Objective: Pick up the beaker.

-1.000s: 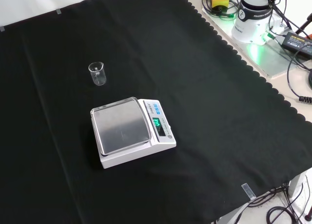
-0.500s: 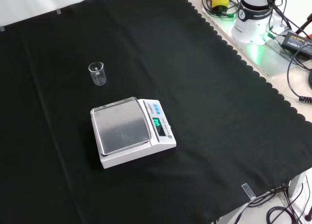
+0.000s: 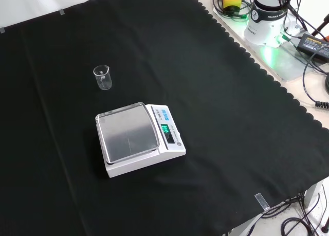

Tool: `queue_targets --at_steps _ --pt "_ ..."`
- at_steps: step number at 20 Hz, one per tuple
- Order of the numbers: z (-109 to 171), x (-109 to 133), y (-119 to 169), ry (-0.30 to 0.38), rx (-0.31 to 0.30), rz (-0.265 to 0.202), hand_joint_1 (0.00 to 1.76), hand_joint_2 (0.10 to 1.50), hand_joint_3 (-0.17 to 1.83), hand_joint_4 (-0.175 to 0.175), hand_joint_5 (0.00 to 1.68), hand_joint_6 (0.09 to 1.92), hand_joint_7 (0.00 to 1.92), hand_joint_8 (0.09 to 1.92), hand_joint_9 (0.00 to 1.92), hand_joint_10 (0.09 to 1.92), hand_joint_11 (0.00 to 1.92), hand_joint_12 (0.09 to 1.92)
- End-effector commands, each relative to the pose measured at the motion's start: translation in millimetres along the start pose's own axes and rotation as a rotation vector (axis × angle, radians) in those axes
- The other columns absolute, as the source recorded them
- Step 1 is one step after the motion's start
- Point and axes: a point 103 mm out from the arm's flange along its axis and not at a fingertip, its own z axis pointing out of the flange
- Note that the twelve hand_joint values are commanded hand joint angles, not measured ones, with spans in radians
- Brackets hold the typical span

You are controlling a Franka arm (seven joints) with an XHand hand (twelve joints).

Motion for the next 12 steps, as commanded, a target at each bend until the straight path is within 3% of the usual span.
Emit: queue_targets --at_steps 1,7,12 --pt "48 -28 50 0.016 -0.007 -0.025 0.20 0.93 0.31 -0.070 0.34 0.09 0.18 0.70 0.38 0.78 0.41 1.39" --pt "78 -52 61 0.011 -0.030 0.028 0.28 0.92 0.29 -0.073 0.35 0.09 0.18 0.70 0.37 0.79 0.42 1.39" --pt "103 -75 73 -0.015 0.004 0.073 0.36 0.89 0.28 -0.077 0.38 0.09 0.20 0.71 0.38 0.79 0.43 1.39"
